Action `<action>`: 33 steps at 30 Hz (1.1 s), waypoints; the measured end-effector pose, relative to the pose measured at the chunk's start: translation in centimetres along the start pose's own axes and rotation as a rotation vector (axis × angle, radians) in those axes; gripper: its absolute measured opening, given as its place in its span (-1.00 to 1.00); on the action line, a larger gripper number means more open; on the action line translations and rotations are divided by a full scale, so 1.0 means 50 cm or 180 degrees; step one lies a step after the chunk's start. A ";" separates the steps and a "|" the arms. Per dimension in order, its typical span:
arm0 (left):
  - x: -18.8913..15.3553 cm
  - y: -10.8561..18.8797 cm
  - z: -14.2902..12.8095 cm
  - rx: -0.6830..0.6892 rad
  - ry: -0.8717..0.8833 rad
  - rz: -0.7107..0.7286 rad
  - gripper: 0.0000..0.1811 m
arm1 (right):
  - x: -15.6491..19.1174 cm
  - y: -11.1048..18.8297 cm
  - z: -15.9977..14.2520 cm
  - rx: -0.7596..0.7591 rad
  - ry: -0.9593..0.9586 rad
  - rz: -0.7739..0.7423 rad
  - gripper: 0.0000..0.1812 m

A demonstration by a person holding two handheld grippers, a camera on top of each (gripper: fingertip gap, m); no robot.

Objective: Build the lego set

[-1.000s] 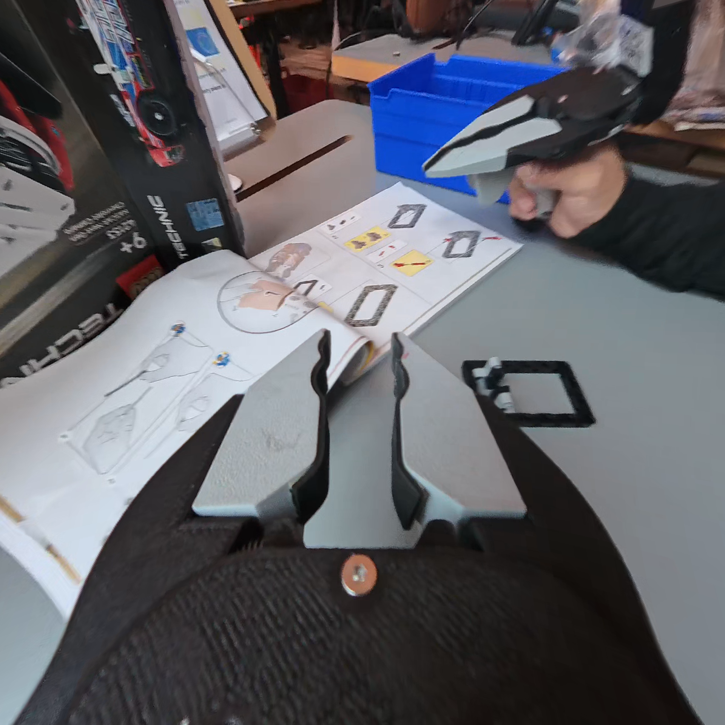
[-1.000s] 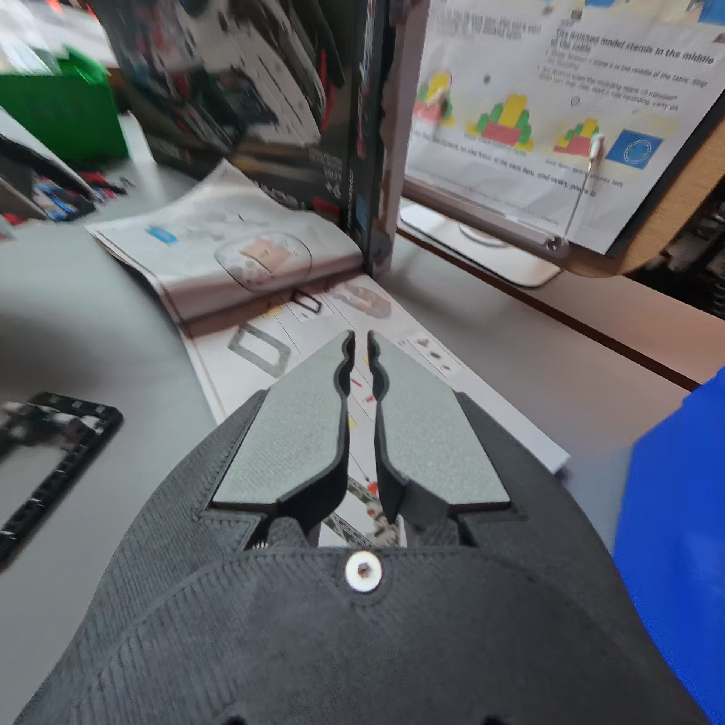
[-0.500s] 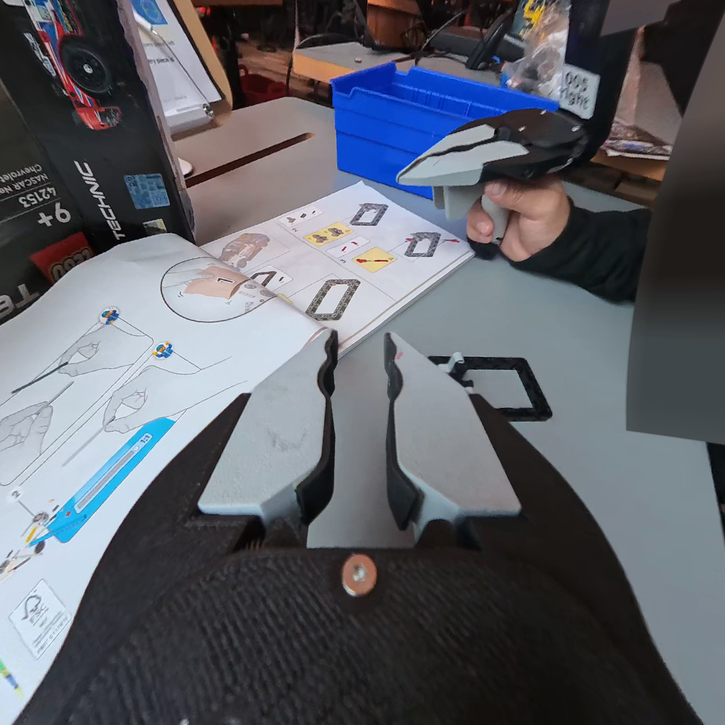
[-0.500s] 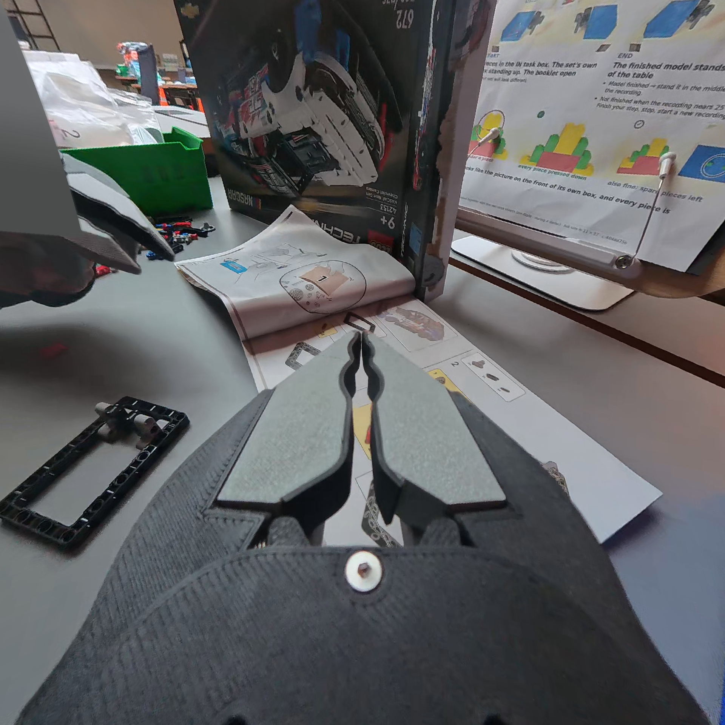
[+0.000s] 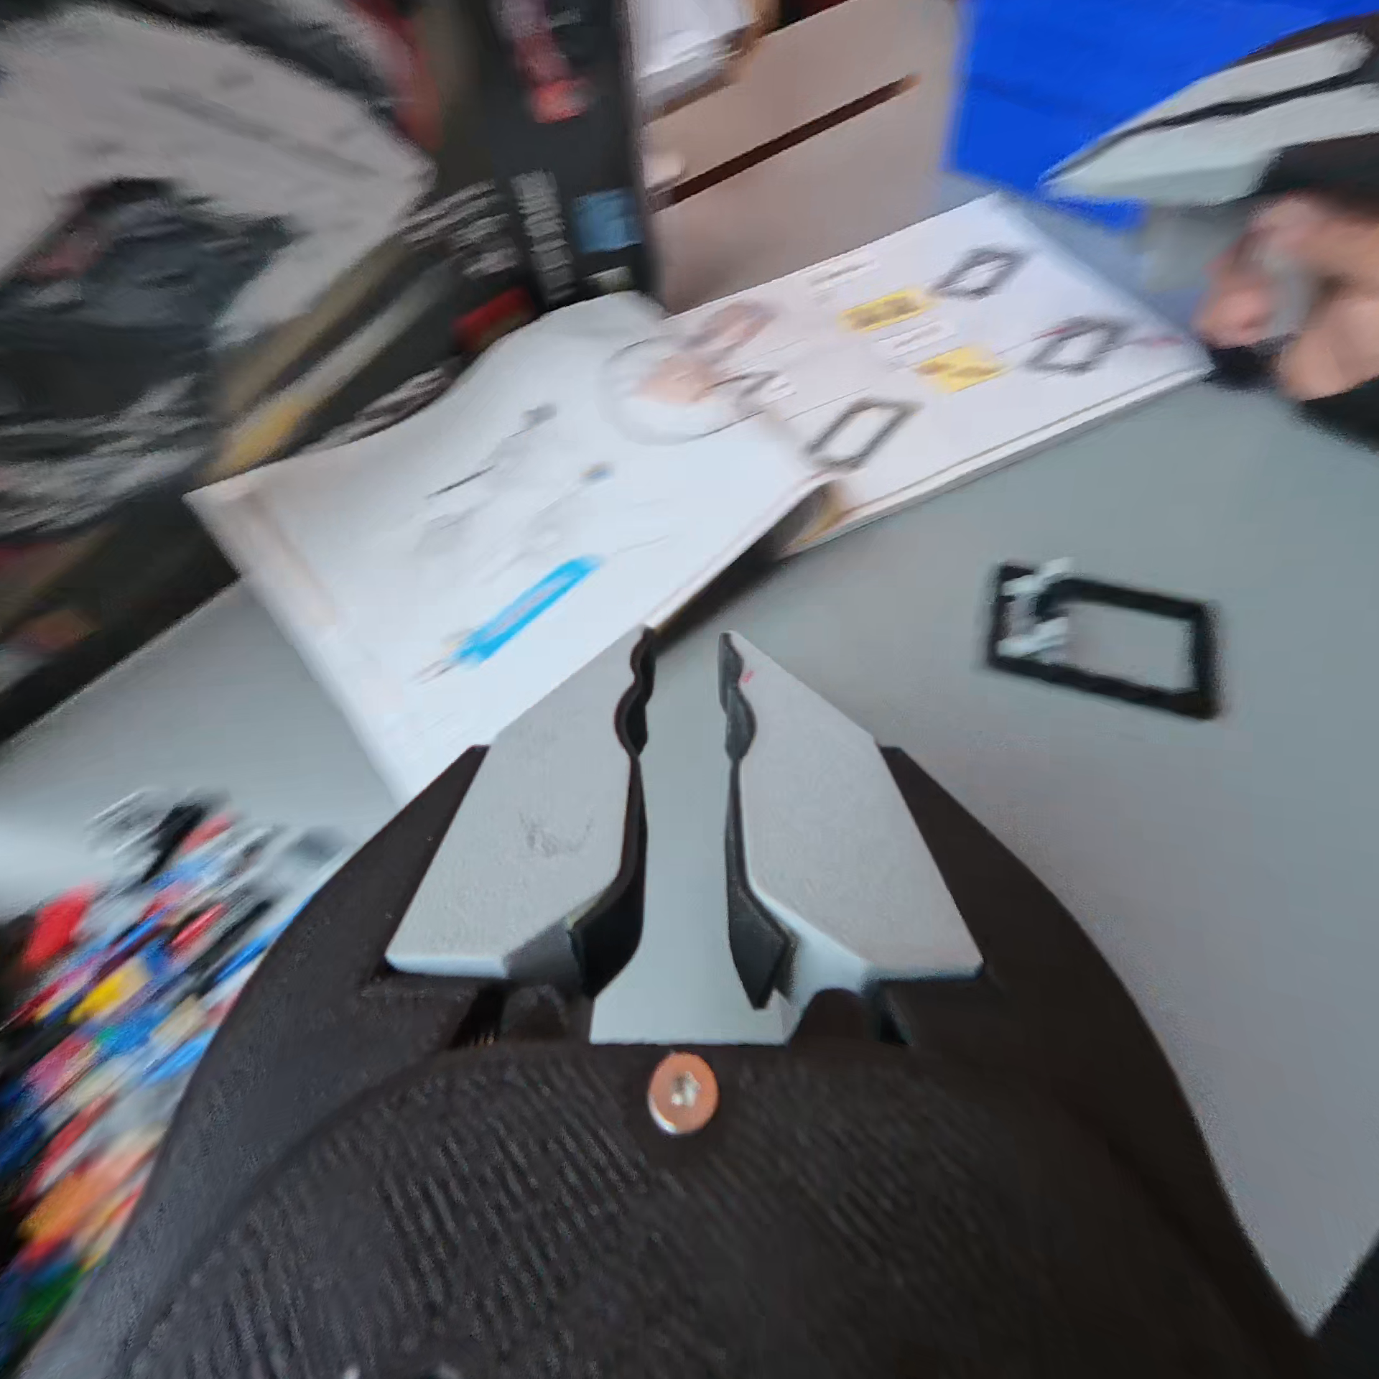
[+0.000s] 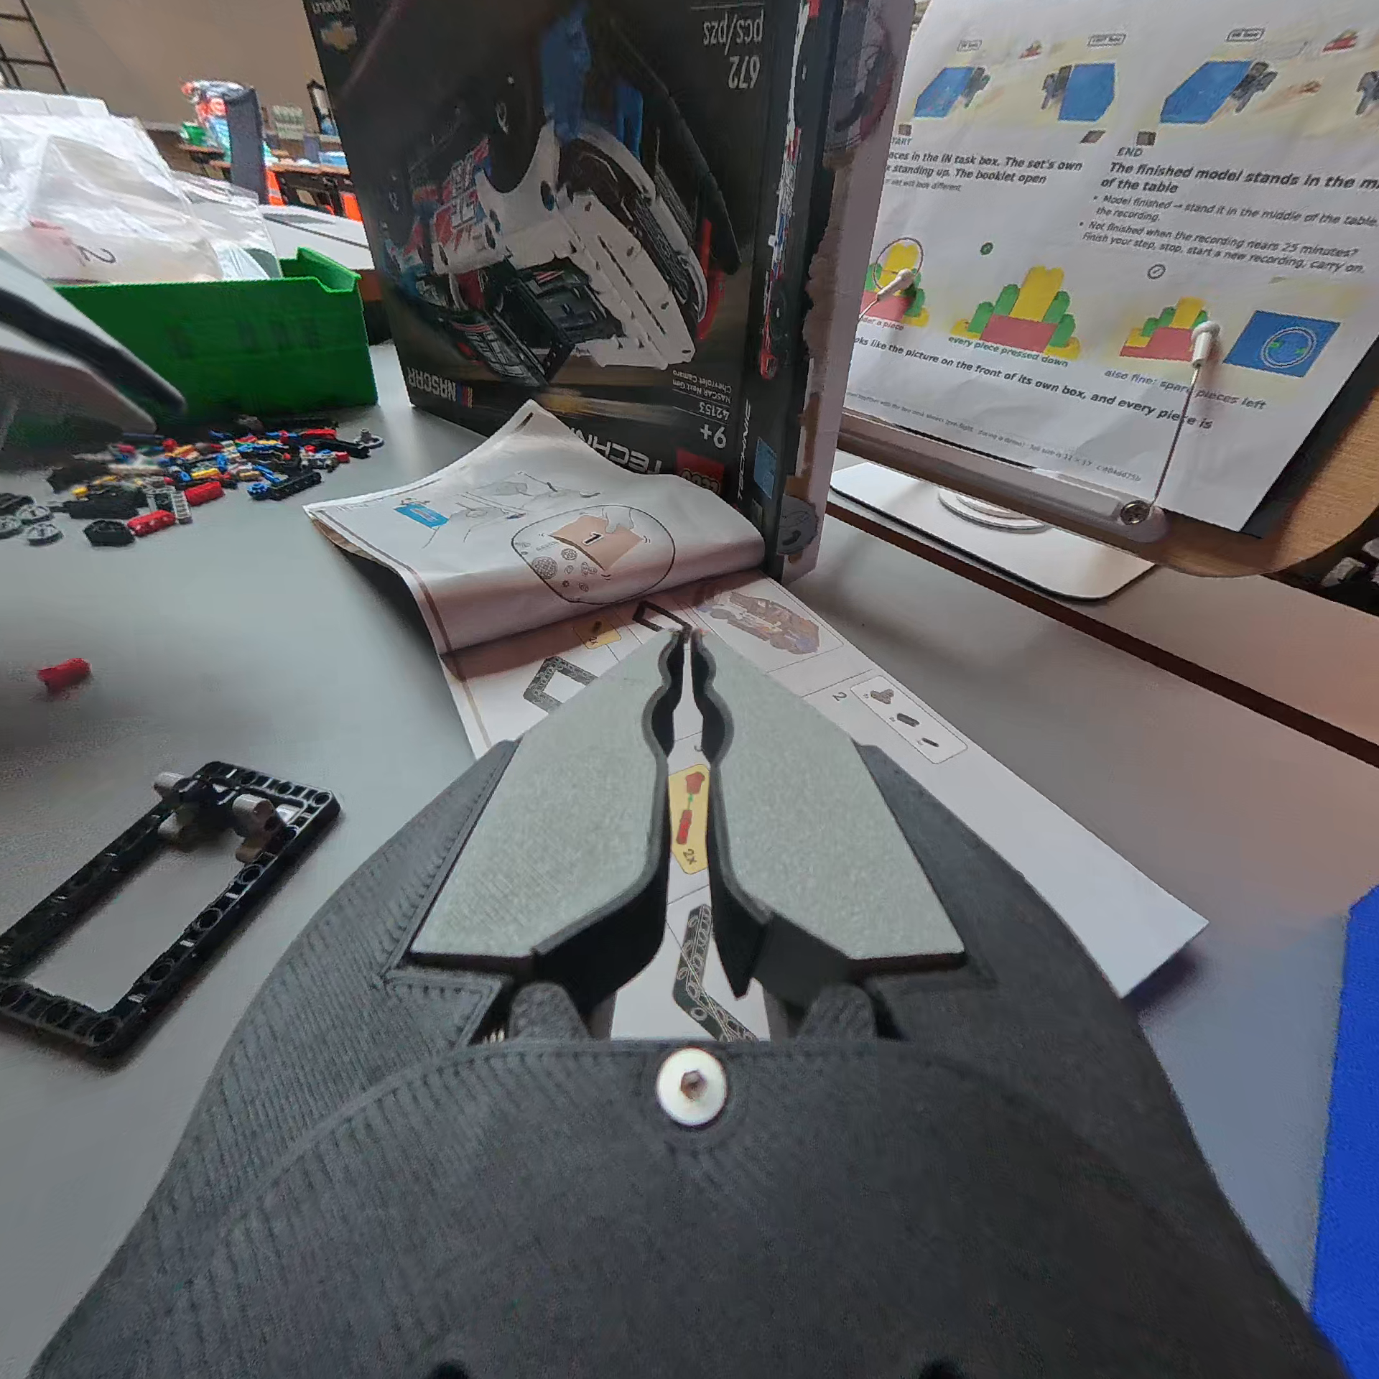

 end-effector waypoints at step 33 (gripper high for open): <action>0.380 0.001 -0.182 0.1553 0.0578 0.0391 -0.83 | 0.014 -0.022 -0.010 0.0137 -0.0024 0.0208 -1.00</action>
Point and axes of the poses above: each gripper's, where its closed fingertips meet, y back along the fingers, z out of its top, x = y × z across the jaws, the point moved 8 cm from there along y, back along the fingers, and after that the axes turned 15 degrees about -y, right-handed, at the moved point
